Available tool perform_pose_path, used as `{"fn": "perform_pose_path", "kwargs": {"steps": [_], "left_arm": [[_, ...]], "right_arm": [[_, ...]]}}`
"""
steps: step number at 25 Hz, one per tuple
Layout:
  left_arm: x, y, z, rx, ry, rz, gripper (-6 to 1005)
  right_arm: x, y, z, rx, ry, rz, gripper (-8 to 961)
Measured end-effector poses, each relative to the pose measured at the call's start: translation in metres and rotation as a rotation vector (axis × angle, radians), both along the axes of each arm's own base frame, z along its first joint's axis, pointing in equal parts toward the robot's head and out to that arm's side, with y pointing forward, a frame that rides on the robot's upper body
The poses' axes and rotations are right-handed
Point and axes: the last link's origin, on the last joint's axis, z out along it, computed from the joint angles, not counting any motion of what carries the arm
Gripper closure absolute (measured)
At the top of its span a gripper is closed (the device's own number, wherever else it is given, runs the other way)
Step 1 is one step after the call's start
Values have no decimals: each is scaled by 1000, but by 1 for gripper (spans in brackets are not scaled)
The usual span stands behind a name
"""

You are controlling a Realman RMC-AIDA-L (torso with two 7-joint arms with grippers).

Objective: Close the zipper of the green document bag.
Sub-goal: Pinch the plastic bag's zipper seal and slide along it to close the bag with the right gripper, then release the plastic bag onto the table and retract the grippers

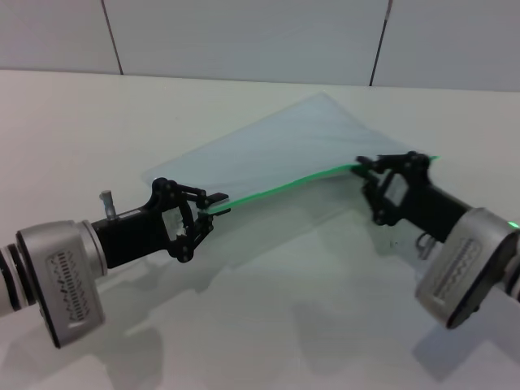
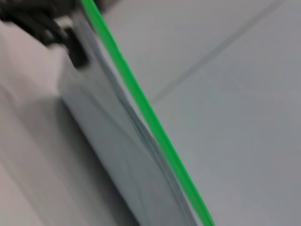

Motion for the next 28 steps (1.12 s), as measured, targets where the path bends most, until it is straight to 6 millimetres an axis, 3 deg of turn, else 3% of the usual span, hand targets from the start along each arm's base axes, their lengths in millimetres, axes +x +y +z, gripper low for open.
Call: {"fn": "perform_pose_path", "kwargs": {"steps": [8,16,22,26,28], "left_arm": [[-1,-5,1,9,-8,-18,950],[-1,-9,2,29,-11,-37,951],[-5,-15,2,69,-33,-18,946],[-11,-23,12,159,-129,38,935],[-13,-25,22,229,-192,72,882]], "right_arm": [[36,10,33,148,11,-144,878],[58,7,50,238,40,-248,868],[58,2,51,283,137,-301,843],[52,-17,53,318,240,-242,825],[46,-31,58,352,325,-196,784]]}}
